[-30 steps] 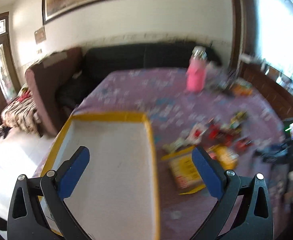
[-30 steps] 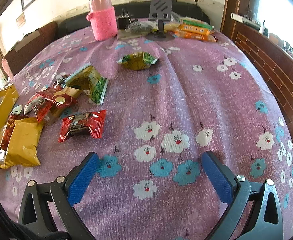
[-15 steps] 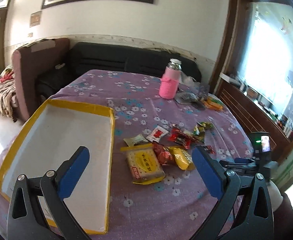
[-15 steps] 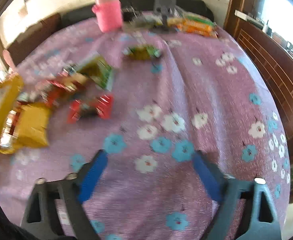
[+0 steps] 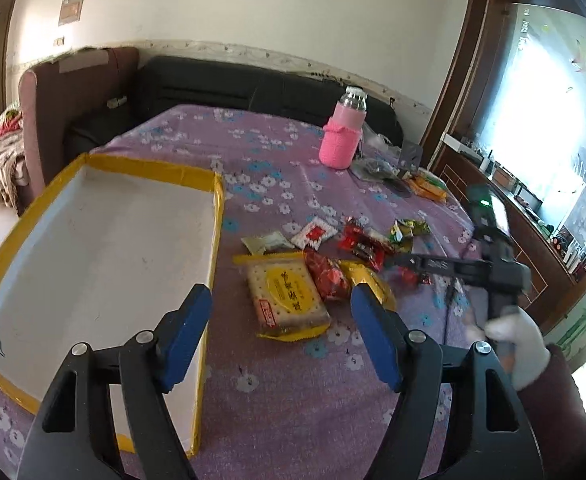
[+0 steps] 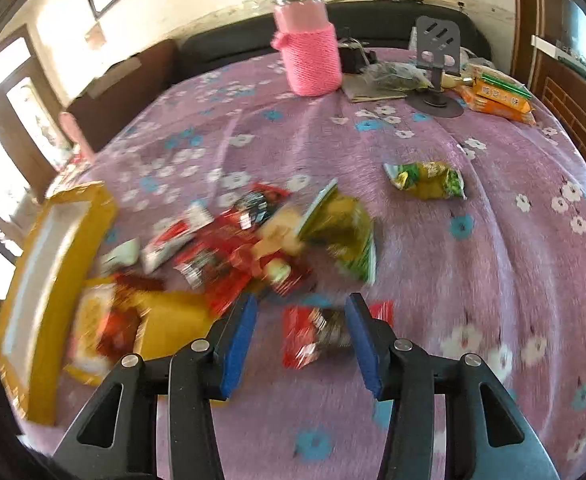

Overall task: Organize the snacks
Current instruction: 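Grasp the yellow snack bag with the left gripper while the right grasps a red candy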

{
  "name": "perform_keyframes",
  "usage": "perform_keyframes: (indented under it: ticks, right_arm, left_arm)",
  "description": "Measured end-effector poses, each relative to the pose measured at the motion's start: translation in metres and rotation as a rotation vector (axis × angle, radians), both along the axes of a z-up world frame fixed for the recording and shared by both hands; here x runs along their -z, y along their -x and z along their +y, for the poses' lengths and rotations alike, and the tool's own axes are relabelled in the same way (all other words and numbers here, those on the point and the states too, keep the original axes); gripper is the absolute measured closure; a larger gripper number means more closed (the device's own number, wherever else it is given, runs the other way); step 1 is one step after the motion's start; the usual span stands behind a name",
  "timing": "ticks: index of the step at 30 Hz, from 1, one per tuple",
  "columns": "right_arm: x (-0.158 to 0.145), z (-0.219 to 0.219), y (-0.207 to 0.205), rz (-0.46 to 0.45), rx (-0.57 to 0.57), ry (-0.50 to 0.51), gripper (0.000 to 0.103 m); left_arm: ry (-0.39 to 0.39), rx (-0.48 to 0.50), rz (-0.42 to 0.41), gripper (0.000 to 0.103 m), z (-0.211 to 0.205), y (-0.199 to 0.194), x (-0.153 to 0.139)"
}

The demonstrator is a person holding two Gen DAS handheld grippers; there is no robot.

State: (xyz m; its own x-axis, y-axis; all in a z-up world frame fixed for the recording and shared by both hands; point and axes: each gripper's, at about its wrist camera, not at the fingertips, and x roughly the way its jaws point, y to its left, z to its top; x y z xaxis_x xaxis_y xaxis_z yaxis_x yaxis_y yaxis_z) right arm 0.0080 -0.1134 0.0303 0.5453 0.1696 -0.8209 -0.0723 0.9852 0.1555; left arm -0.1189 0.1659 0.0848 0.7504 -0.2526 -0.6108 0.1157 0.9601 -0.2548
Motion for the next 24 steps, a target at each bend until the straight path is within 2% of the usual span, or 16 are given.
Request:
perform_keyframes:
  ticks: [2,4,7,9,11,13,14,16,19,24]
  right_arm:
    - [0.01,0.001,-0.01,0.022,0.003,0.05,0.059]
    - [0.014,0.0,-0.007,0.044,0.002,0.074,0.071]
    - [0.012,-0.005,0.018,0.081,-0.014,0.066,0.073]
    - [0.011,-0.01,0.032,0.102,-0.027,0.063,0.072]
    - [0.008,-0.019,0.042,0.105,-0.045,0.008,0.069]
    - [0.002,-0.03,0.047,0.052,-0.053,-0.082,0.051]
    - [0.001,-0.039,0.048,0.021,-0.042,-0.108,0.048]
    - [0.002,-0.048,0.047,-0.006,-0.023,-0.153,0.047]
    - [0.01,-0.059,0.045,0.002,-0.004,-0.206,0.047]
    - [0.009,-0.069,0.046,-0.011,0.023,-0.234,0.047]
  left_arm:
    - [0.009,0.01,0.018,0.031,-0.002,-0.001,0.003]
    - [0.01,0.026,0.016,0.031,-0.005,0.0,0.004]
    - [0.021,0.065,0.015,0.031,-0.012,-0.002,0.002]
    - [0.026,0.098,0.024,0.031,-0.019,-0.005,0.001]
    - [0.023,0.143,0.045,0.031,-0.035,-0.011,0.004]
    - [0.012,0.188,0.062,0.031,-0.051,-0.017,0.007]
    - [-0.008,0.22,0.071,0.031,-0.064,-0.021,0.009]
    - [-0.043,0.263,0.083,0.031,-0.085,-0.029,0.014]
    - [-0.063,0.311,0.107,0.031,-0.11,-0.043,0.023]
    - [-0.101,0.312,0.189,0.031,-0.143,-0.08,0.044]
